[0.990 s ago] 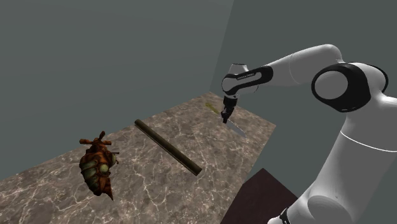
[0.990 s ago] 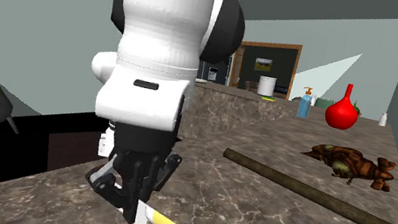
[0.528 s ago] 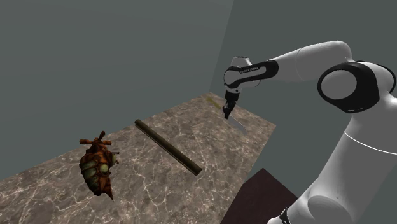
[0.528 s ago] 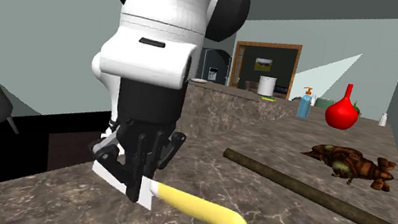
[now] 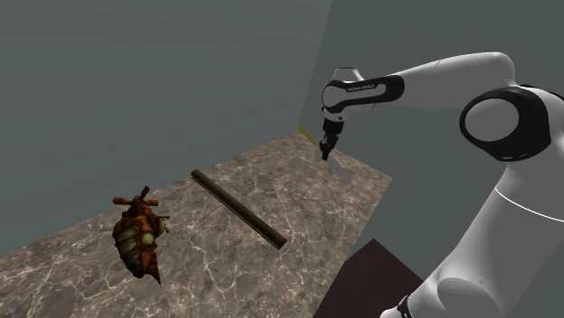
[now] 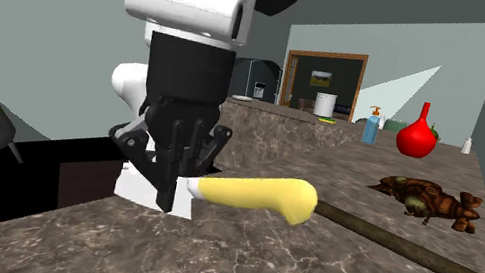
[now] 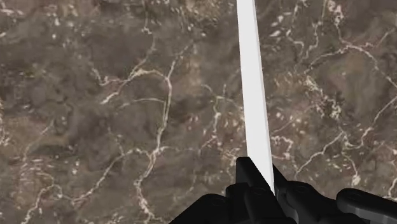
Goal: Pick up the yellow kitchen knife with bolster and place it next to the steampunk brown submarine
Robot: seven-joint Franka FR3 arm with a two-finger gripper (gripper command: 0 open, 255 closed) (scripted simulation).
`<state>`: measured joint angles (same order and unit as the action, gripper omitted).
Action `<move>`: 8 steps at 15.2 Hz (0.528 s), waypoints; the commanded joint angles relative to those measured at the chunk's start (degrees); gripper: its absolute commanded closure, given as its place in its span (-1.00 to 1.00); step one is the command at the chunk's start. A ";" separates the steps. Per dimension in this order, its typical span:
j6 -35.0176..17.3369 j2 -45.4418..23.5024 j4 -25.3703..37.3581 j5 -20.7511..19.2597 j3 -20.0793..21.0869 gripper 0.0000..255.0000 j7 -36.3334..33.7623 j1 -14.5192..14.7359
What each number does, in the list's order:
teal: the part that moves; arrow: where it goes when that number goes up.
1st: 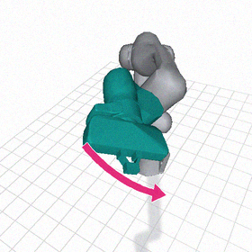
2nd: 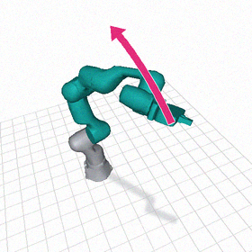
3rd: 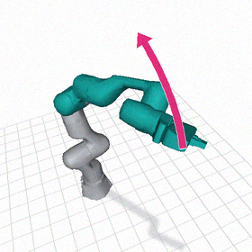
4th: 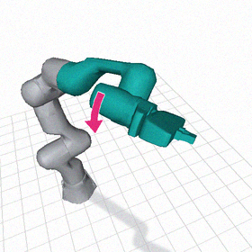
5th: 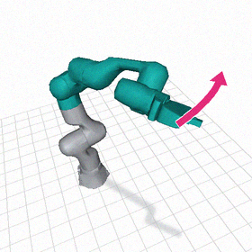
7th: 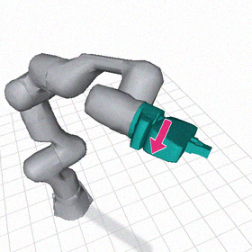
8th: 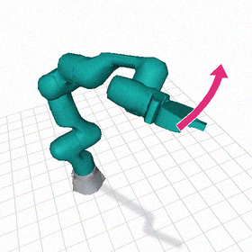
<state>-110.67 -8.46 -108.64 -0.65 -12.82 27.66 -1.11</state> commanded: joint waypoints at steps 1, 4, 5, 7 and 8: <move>1.41 0.59 0.81 -0.13 -0.02 1.00 -0.05 0.03; 3.58 1.21 2.38 -0.26 -0.03 1.00 -0.07 0.06; 4.31 1.39 2.93 -0.30 -0.03 1.00 -0.08 0.07; 5.78 1.71 4.08 -0.37 -0.04 1.00 -0.08 0.09; 6.51 1.86 4.67 -0.40 -0.04 1.00 -0.08 0.10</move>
<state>-104.91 -6.81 -104.49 -1.00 -12.84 27.57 -1.02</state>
